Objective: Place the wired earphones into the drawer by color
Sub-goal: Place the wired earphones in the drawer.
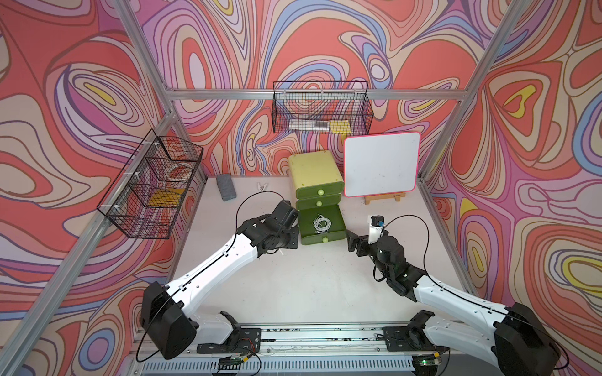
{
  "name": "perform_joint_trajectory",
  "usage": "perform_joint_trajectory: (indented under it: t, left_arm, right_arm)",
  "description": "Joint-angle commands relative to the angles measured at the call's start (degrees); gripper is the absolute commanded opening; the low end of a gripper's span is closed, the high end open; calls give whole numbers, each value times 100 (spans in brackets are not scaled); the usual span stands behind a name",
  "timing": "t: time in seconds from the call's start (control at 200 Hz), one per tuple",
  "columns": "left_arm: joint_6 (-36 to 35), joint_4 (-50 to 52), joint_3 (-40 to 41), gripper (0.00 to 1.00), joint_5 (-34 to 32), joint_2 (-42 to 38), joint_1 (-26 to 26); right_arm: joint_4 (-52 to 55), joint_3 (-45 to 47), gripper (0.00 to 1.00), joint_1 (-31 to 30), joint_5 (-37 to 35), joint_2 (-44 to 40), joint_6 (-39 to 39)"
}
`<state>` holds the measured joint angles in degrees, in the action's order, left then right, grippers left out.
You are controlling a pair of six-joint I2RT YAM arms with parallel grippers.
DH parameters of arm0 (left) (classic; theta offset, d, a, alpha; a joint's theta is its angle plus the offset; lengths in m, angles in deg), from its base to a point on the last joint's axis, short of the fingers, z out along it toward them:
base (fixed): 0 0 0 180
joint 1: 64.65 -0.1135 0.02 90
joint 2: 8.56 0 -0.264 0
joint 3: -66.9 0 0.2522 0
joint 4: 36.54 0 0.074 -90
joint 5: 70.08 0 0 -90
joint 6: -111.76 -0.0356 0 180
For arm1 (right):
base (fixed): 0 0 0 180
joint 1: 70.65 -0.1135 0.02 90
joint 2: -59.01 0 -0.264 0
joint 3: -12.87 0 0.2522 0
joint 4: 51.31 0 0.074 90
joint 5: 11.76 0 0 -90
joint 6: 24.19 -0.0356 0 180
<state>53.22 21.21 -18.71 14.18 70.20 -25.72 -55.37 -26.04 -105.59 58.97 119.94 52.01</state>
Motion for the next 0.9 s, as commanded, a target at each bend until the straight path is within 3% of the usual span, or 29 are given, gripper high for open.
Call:
perform_joint_trajectory:
  t: [0.0,0.481,0.896]
  left_arm:
    - [-240,-398,-502,0,53,347,101]
    - [-474,-1281,-1997,0,310,2029,228]
    - [-437,-1766,-2199,0,188,2967,228]
  right_arm:
    - [-122,80,98,9,-260,-89,-74]
    - [-98,136,98,13,-463,-197,-122]
    - [-125,247,98,11,-669,-379,-129]
